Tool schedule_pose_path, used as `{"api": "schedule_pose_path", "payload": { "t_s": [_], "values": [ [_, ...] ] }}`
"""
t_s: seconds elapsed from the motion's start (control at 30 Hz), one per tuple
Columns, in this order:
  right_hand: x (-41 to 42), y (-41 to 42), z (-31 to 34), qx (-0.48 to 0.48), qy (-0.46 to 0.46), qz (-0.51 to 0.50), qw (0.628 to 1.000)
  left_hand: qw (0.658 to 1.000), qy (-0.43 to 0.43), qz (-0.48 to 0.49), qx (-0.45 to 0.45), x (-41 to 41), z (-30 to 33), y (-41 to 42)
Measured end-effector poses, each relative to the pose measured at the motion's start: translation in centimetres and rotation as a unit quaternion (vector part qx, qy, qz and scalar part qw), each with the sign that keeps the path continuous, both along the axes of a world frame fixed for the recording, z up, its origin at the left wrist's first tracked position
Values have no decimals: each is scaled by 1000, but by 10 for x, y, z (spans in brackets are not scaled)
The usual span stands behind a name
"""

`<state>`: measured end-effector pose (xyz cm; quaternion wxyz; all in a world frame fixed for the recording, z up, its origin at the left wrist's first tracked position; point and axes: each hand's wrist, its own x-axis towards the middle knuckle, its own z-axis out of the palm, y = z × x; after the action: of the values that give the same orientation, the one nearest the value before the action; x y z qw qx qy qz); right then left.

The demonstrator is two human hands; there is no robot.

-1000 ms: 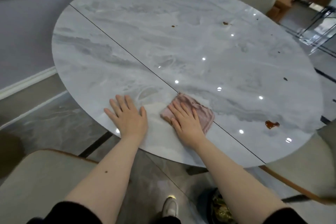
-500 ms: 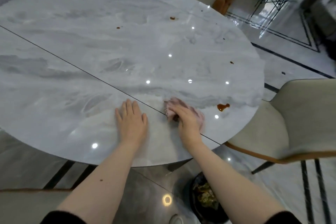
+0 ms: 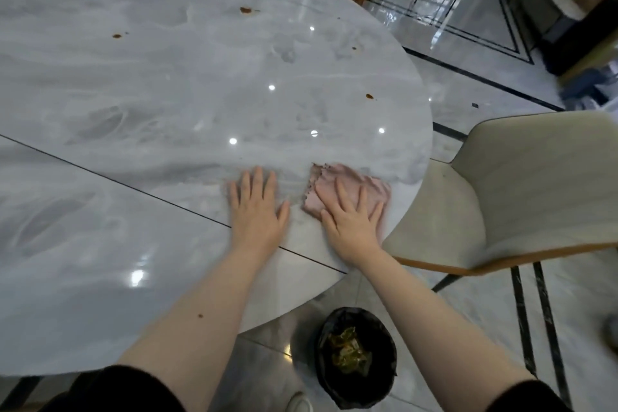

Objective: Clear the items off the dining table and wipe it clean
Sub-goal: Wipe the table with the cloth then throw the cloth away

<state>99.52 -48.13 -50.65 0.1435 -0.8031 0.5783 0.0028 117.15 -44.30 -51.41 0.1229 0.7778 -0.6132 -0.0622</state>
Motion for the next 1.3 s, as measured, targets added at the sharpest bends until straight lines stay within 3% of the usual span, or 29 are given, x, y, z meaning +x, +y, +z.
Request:
{"api": "schedule_pose_path", "payload": {
  "t_s": [0.37, 0.7, 1.13, 1.23, 1.3],
  "values": [
    [-1, -86, 7, 9, -13, -41, 999, 1000, -4, 6, -14, -5, -9, -4],
    [7, -1, 3, 0, -35, 82, 996, 998, -6, 27, -65, 0, 2, 3],
    [3, -121, 3, 17, -38, -49, 998, 993, -31, 67, -92, 20, -6, -1],
    [9, -102, 5, -26, -186, 12, 982, 993, -20, 68, -99, 21, -7, -1],
    [10, -82, 14, 11, -312, 6, 950, 991, -1, 72, -109, 23, -7, -1]
  ]
}}
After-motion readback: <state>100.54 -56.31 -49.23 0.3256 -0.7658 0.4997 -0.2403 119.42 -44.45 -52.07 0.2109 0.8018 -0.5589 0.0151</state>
